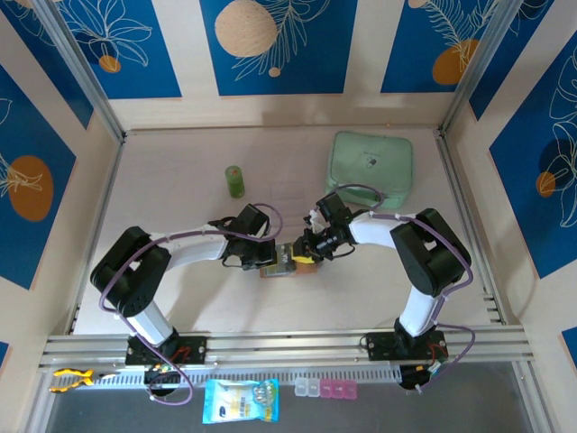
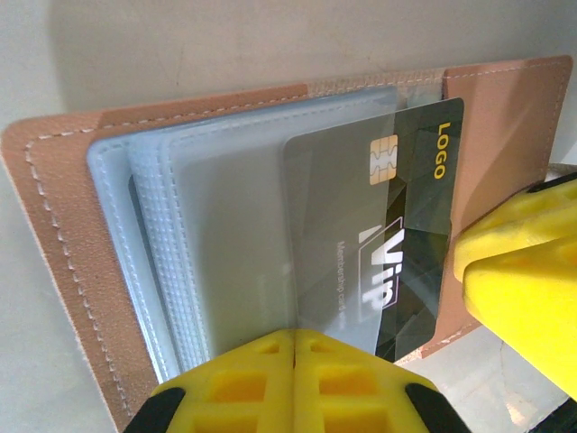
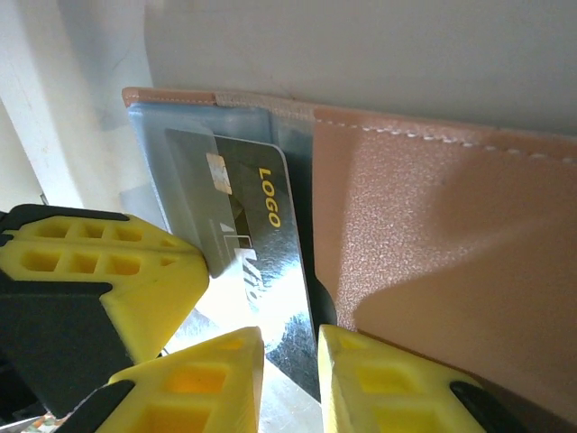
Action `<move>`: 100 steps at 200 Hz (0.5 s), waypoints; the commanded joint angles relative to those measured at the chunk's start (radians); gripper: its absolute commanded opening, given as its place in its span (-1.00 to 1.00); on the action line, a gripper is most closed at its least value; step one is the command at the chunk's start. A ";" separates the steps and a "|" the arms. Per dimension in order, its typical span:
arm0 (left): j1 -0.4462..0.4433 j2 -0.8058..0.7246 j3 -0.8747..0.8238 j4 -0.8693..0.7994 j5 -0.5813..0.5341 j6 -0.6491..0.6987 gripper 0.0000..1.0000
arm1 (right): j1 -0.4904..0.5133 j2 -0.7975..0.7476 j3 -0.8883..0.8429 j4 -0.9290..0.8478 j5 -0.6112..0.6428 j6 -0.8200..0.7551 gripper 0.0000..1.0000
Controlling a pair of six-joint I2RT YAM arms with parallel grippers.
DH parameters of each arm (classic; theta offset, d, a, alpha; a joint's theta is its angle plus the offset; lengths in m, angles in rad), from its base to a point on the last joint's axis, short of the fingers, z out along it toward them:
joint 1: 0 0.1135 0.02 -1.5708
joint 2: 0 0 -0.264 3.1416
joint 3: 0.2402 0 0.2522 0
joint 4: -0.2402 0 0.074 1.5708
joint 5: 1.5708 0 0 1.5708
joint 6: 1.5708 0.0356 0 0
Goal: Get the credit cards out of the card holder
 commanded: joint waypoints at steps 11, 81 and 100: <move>0.006 0.032 -0.001 -0.054 -0.026 0.019 -0.94 | 0.007 0.016 0.029 -0.031 0.017 -0.040 -0.49; 0.005 0.034 -0.004 -0.047 -0.022 0.015 -0.95 | 0.029 0.062 0.044 -0.025 -0.004 -0.058 -0.49; 0.005 0.034 -0.005 -0.048 -0.022 0.014 -0.94 | 0.031 0.055 0.039 -0.006 -0.024 -0.049 -0.51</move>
